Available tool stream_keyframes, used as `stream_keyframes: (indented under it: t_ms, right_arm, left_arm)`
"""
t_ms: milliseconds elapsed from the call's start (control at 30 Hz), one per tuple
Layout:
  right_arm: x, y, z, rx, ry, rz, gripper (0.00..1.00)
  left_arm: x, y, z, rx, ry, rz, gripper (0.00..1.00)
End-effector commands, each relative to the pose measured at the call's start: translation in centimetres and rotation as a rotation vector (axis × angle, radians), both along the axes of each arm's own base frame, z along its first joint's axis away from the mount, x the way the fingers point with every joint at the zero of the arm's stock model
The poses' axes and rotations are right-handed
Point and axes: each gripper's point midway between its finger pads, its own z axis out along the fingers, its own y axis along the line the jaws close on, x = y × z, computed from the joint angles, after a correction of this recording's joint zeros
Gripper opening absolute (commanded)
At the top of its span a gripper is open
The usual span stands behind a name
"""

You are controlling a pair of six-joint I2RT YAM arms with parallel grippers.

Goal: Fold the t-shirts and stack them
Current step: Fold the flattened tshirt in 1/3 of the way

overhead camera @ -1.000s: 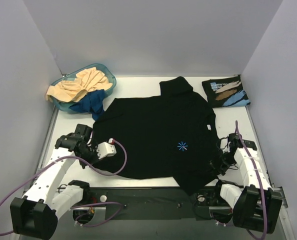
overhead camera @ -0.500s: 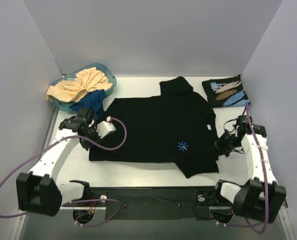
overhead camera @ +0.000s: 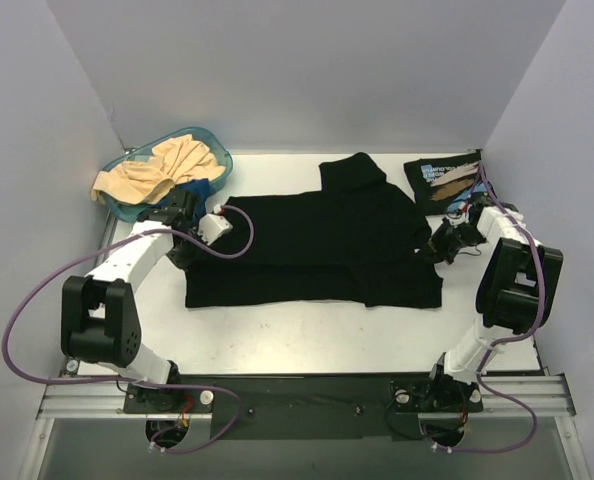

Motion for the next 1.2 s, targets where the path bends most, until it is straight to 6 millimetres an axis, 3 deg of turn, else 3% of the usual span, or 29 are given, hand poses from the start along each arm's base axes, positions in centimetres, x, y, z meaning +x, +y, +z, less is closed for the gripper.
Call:
stream_keyframes:
  t_ms: [0, 267, 400, 467, 733, 767, 800, 833, 867, 900, 933, 1033, 1100, 1167]
  right_arm:
    - [2.0, -0.7, 0.4, -0.008, -0.056, 0.065, 0.00]
    - [3.8, 0.5, -0.5, -0.013, -0.066, 0.162, 0.05]
    - [4.3, 0.3, -1.6, -0.033, -0.047, 0.177, 0.05]
    - [4.4, 0.0, -2.1, -0.050, -0.035, 0.177, 0.00]
    - [5.2, -0.5, -2.4, -0.072, -0.031, 0.167, 0.01]
    - [5.1, -0.5, -2.5, -0.071, -0.027, 0.166, 0.07]
    - [5.2, -0.4, -2.5, -0.069, -0.028, 0.166, 0.12]
    - [5.3, -0.4, -2.4, -0.071, -0.028, 0.166, 0.23]
    - [5.3, -0.7, -2.1, -0.090, -0.033, 0.162, 0.26]
    - [5.3, -0.9, -1.7, -0.108, -0.032, 0.155, 0.30]
    - [5.3, -2.0, -1.4, -0.175, -0.034, 0.145, 0.34]
    - [4.6, -5.0, 0.5, -0.351, -0.022, 0.104, 0.43]
    - [3.5, -7.2, 1.9, -0.474, -0.012, 0.075, 0.44]
    - [1.5, -7.6, 2.6, -0.482, 0.003, 0.050, 0.45]
  left_arm:
    - [1.7, 0.2, 0.3, 0.010, -0.027, 0.055, 0.00]
    - [1.0, 0.8, -0.7, 0.046, -0.007, 0.053, 0.00]
    - [2.0, 0.5, -1.1, 0.049, -0.012, 0.045, 0.00]
    - [2.1, 0.1, -1.7, 0.052, 0.016, 0.037, 0.00]
    - [1.6, 0.0, -2.3, 0.090, 0.043, -0.001, 0.00]
    - [1.8, 0.1, -2.3, 0.099, 0.032, 0.003, 0.04]
    - [2.1, 0.1, -2.2, 0.102, 0.022, 0.005, 0.21]
    - [2.5, 0.3, -1.9, 0.110, 0.005, 0.017, 0.31]
    - [2.9, 0.2, -1.6, 0.108, -0.015, 0.025, 0.54]
    - [3.7, 0.1, -0.9, 0.104, -0.042, 0.035, 0.58]
    - [4.2, 0.1, -0.2, 0.099, -0.069, 0.042, 0.77]
    - [6.2, 0.1, 2.7, 0.088, -0.166, 0.057, 0.80]
    - [6.3, -0.7, 4.4, 0.042, -0.195, 0.026, 0.81]
    - [4.8, -2.5, 6.0, -0.047, -0.204, -0.055, 0.80]
